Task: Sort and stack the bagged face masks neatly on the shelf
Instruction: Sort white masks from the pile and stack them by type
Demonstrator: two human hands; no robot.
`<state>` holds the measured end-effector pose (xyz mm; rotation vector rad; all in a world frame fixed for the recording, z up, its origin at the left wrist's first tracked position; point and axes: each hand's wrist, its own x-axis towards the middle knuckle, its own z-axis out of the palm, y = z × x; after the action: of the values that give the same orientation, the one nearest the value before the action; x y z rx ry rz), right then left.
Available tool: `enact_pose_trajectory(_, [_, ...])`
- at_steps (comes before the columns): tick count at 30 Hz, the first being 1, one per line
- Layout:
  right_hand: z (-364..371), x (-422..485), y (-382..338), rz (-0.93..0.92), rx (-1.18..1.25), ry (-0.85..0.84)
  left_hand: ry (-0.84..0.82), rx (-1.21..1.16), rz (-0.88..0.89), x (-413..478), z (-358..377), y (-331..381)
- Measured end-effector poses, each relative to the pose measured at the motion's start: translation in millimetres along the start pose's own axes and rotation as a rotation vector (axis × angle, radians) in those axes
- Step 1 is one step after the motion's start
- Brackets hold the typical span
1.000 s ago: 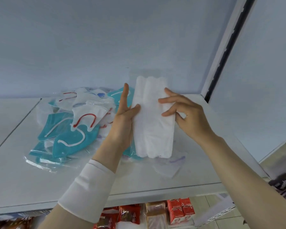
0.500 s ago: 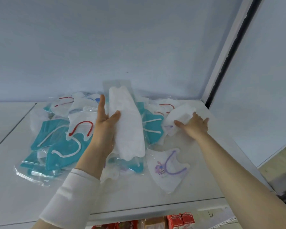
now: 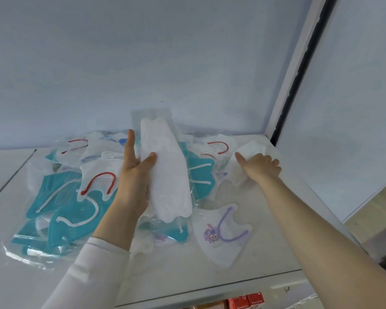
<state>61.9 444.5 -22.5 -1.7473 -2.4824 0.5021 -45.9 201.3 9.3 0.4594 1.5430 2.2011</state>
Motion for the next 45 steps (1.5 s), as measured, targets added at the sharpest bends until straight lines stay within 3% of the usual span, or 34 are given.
enact_pose_trajectory(4, [-5.7,0.6,18.2,-0.082,-0.166,-0.128,-0.031,-0.057,0.012,0.7,6.0,-3.7])
enact_pose_trajectory(7, [-14.5,3.6,34.3,-0.141,-0.160,-0.152,-0.033,-0.042,0.009,-0.2,11.4,-10.9])
enact_pose_trajectory(13, [3.9,-19.9,29.3,-0.212,-0.181,-0.029,-0.069,-0.038,-0.021,-6.0,31.2,-19.1])
enact_pose_trajectory(19, [-22.9,-44.5,38.9,-0.241,-0.264,0.228,-0.052,-0.069,-0.037,-17.6,29.9,-22.1])
enact_pose_trajectory(21, [-43.5,-59.1,33.6,-0.261,-0.140,0.367,-0.039,-0.087,-0.034,-20.9,29.6,-22.2])
enact_pose_trajectory(24, [-79.4,-87.6,19.3,-0.337,0.362,0.506,-0.038,-0.085,-0.016,-26.6,31.9,-20.3])
enact_pose_trajectory(26, [-91.3,-105.2,7.2,-0.393,0.693,0.390,-0.030,-0.060,-0.009,-32.7,33.6,-17.2])
enact_pose_trajectory(28, [-85.0,-120.3,-4.9,-0.368,0.889,0.148,-0.023,-0.053,-0.004,-39.1,34.2,-13.9])
enact_pose_trajectory(32, [-47.7,-138.1,-19.6,-0.328,0.976,-0.155,-0.025,-0.151,0.015,-52.3,33.8,-5.4])
enact_pose_trajectory(39, [2.3,-161.6,-38.7,-0.375,1.068,-0.283,0.023,-0.081,0.084,-73.6,14.9,-2.8])
enact_pose_trajectory(42, [5.6,-160.4,-41.2,-0.387,1.151,-0.351,0.159,-0.070,0.073,-79.4,-16.7,6.0])
enact_pose_trajectory(45, [5.0,-142.9,-37.2,-0.452,1.040,-0.257,0.352,-0.077,0.119,-82.8,-57.0,17.3])
